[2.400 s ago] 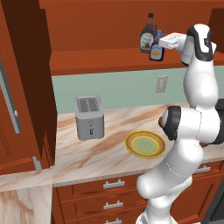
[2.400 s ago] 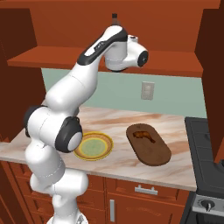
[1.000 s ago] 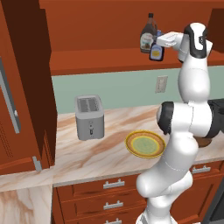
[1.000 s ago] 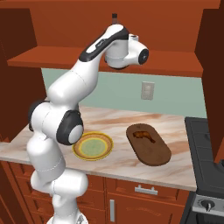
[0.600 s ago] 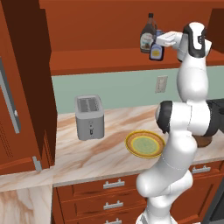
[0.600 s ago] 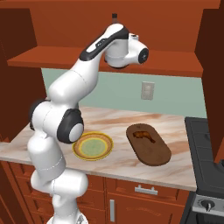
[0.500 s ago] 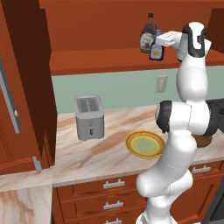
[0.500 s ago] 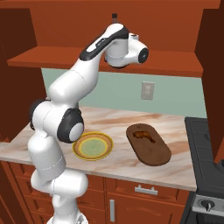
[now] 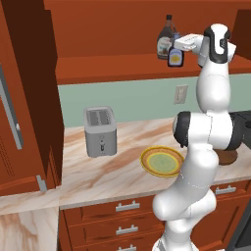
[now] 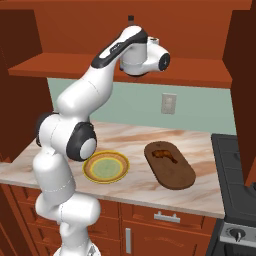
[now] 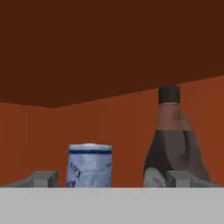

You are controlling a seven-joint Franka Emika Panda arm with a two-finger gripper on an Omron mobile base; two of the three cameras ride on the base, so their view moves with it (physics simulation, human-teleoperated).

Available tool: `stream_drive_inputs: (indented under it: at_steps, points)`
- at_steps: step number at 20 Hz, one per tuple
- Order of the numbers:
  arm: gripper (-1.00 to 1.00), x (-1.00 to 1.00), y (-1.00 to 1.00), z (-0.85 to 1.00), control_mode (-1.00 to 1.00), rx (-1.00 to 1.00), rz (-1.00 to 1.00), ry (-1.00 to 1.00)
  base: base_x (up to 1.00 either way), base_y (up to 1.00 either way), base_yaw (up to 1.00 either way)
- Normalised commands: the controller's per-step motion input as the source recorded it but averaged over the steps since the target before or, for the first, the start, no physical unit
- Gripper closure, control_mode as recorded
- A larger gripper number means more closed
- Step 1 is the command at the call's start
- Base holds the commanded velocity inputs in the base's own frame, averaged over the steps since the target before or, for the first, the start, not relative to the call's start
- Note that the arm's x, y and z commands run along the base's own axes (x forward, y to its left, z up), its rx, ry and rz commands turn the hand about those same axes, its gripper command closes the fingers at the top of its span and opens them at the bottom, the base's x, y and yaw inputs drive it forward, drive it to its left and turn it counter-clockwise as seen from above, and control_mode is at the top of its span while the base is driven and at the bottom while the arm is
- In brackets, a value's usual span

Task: Pick the chicken drumstick from the plate and place it on the cutting board. Then pick the condiment bottle from the cabinet and place it next to the cutting board.

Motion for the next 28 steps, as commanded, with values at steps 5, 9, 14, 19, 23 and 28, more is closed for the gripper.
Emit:
stream_drive_inputs:
  at_steps: [5, 9, 14, 19, 23, 28]
  points:
    - [1.00, 0.00, 0.00, 0.00, -1.00, 0.00, 0.00, 0.00, 0.00, 0.00, 0.00]
    - [1.00, 0.00, 0.00, 0.00, -1.00, 0.00, 0.00, 0.00, 0.00, 0.00, 0.00]
    - [1.00, 0.00, 0.00, 0.00, -1.00, 0.00, 0.00, 0.00, 0.00, 0.00, 0.00]
    - [1.00, -0.16, 0.00, 0.00, -1.00, 0.00, 0.00, 0.00, 0.00, 0.00, 0.00]
    - [1.00, -0.41, 0.00, 0.00, -1.00, 0.00, 0.00, -0.01, 0.00, 0.00, 0.00]
    - [1.00, -0.48, 0.00, 0.00, -1.00, 0.00, 0.00, -0.04, 0.00, 0.00, 0.00]
